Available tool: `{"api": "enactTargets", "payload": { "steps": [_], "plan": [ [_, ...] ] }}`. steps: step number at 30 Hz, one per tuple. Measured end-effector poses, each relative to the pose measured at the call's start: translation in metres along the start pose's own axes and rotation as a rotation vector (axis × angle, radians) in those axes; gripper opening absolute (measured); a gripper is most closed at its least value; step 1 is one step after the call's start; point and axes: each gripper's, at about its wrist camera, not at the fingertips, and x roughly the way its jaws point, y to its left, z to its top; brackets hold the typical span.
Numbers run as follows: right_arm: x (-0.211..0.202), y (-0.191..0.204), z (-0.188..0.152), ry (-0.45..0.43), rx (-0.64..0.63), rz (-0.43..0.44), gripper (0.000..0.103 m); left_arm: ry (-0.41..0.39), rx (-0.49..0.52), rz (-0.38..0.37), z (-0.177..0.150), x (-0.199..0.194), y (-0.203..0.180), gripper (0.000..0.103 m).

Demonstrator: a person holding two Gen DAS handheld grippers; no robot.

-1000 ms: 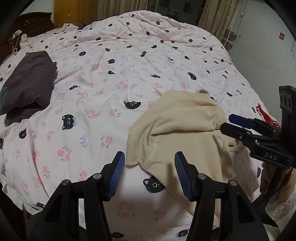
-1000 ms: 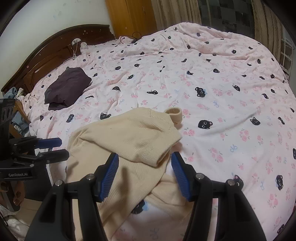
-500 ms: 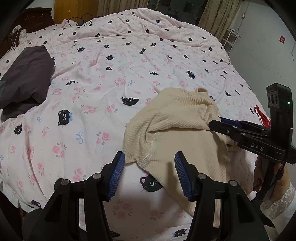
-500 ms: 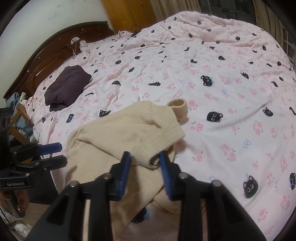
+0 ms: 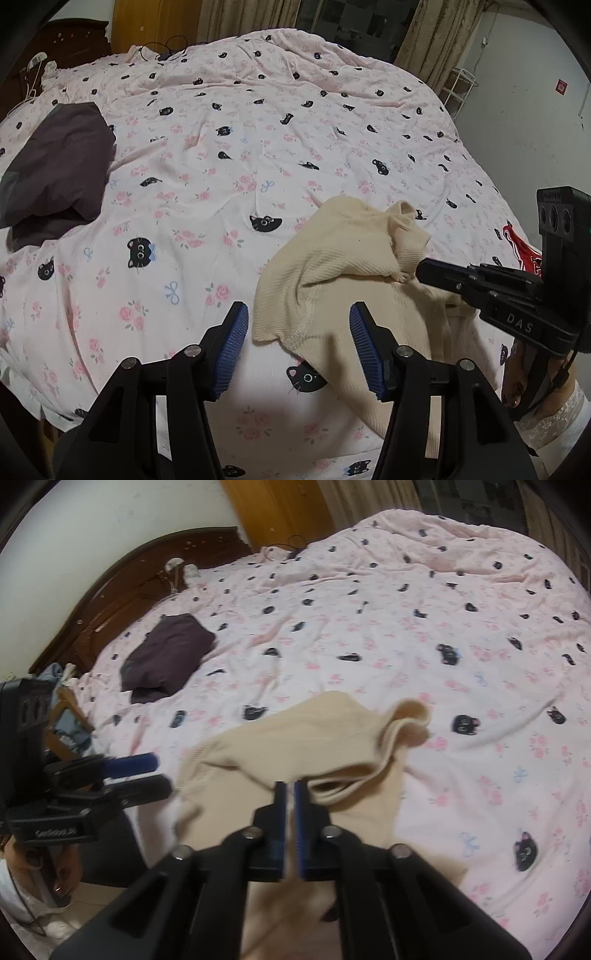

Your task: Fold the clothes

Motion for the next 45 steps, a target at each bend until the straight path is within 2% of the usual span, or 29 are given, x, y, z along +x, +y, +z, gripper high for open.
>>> {"api": "enactTargets", "payload": {
  "steps": [4, 9, 10, 12, 14, 16, 28, 30, 32, 33, 37, 45],
  "plan": [
    [0.002, 0.012, 0.000, -0.001, -0.025, -0.012, 0.001, -0.018, 0.060, 0.052, -0.003, -0.002, -0.009, 0.062],
    [-0.003, 0.003, 0.001, -0.029, 0.008, -0.085, 0.005, -0.020, 0.076, 0.045, -0.005, -0.004, -0.013, 0.062],
    [-0.004, -0.003, 0.001, -0.034, 0.022, -0.104, 0.009, -0.020, 0.076, 0.043, -0.006, -0.004, -0.013, 0.062],
    [-0.007, -0.014, 0.002, -0.041, 0.047, -0.144, 0.023, -0.015, 0.075, 0.037, -0.006, -0.002, -0.014, 0.062],
    [-0.010, -0.024, 0.002, -0.053, 0.072, -0.172, 0.047, -0.009, 0.075, 0.035, -0.007, 0.001, -0.014, 0.062],
    [-0.012, -0.034, 0.003, -0.060, 0.090, -0.185, 0.050, -0.001, 0.071, 0.032, -0.008, 0.003, -0.014, 0.062],
    [0.011, -0.060, 0.006, -0.011, 0.167, -0.119, 0.049, 0.010, 0.043, 0.020, -0.009, 0.005, -0.008, 0.062],
    [0.015, -0.059, 0.009, -0.007, 0.167, -0.099, 0.041, 0.014, 0.044, 0.018, -0.010, 0.006, -0.008, 0.062],
    [0.016, -0.056, 0.011, -0.006, 0.155, -0.093, 0.026, 0.016, 0.042, 0.018, -0.011, 0.006, -0.008, 0.062],
    [0.016, -0.054, 0.011, -0.005, 0.149, -0.093, 0.023, 0.016, 0.041, 0.016, -0.011, 0.006, -0.008, 0.062],
    [0.015, -0.049, 0.013, -0.007, 0.133, -0.088, 0.018, 0.013, 0.039, 0.014, -0.011, 0.006, -0.008, 0.062],
    [0.006, -0.027, 0.015, -0.024, 0.097, -0.017, 0.011, -0.002, 0.033, 0.003, -0.008, 0.001, -0.007, 0.062]
  ]
}}
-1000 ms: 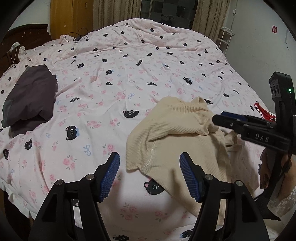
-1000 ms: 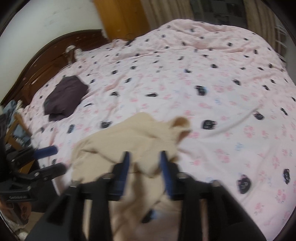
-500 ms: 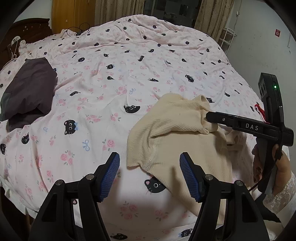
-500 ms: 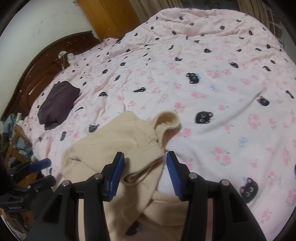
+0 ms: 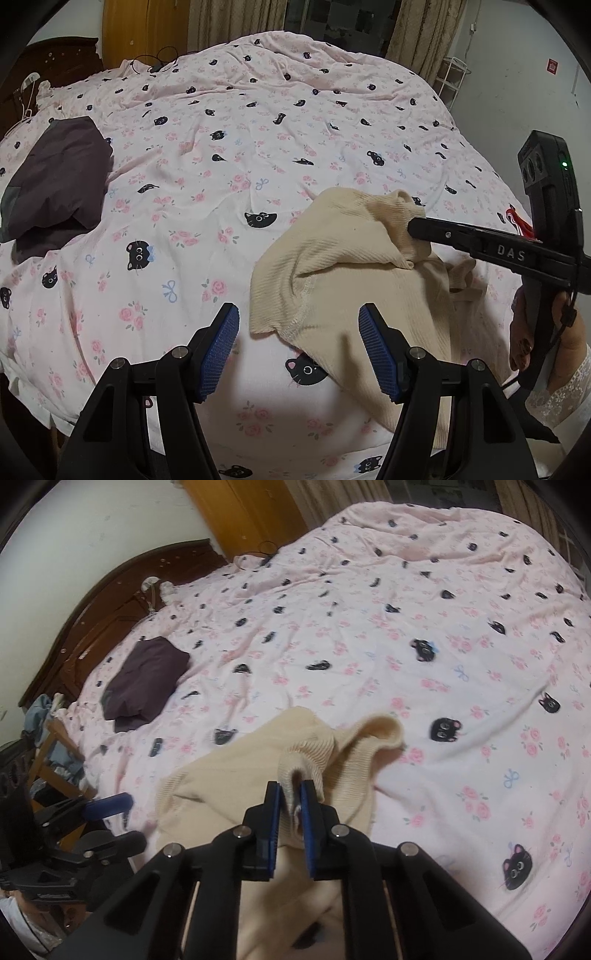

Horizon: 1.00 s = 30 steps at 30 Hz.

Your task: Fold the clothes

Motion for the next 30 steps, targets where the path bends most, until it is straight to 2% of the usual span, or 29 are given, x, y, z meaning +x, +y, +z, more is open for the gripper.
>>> {"api": "enactTargets", "payload": {
  "steps": [4, 9, 13, 20, 27, 30],
  "plan": [
    [-0.003, 0.019, -0.005, 0.000, -0.044, 0.028, 0.011, -0.001, -0.041, -0.047, 0.010, -0.005, 0.009, 0.062],
    [0.002, 0.041, -0.019, 0.024, -0.105, 0.048, 0.011, 0.041, -0.079, -0.119, 0.023, 0.003, 0.016, 0.062],
    [0.004, 0.046, -0.029, 0.035, -0.131, 0.047, 0.011, 0.073, -0.062, -0.141, 0.029, 0.013, 0.008, 0.070],
    [0.002, 0.047, -0.036, 0.040, -0.135, 0.064, 0.011, 0.127, -0.065, -0.163, 0.035, 0.036, -0.008, 0.070],
    [0.000, 0.050, -0.040, 0.036, -0.140, 0.072, 0.011, 0.160, -0.078, -0.163, 0.039, 0.045, -0.007, 0.070],
    [0.001, 0.051, -0.041, 0.036, -0.138, 0.078, 0.011, 0.187, -0.106, -0.194, 0.042, 0.048, -0.002, 0.070]
  ]
}}
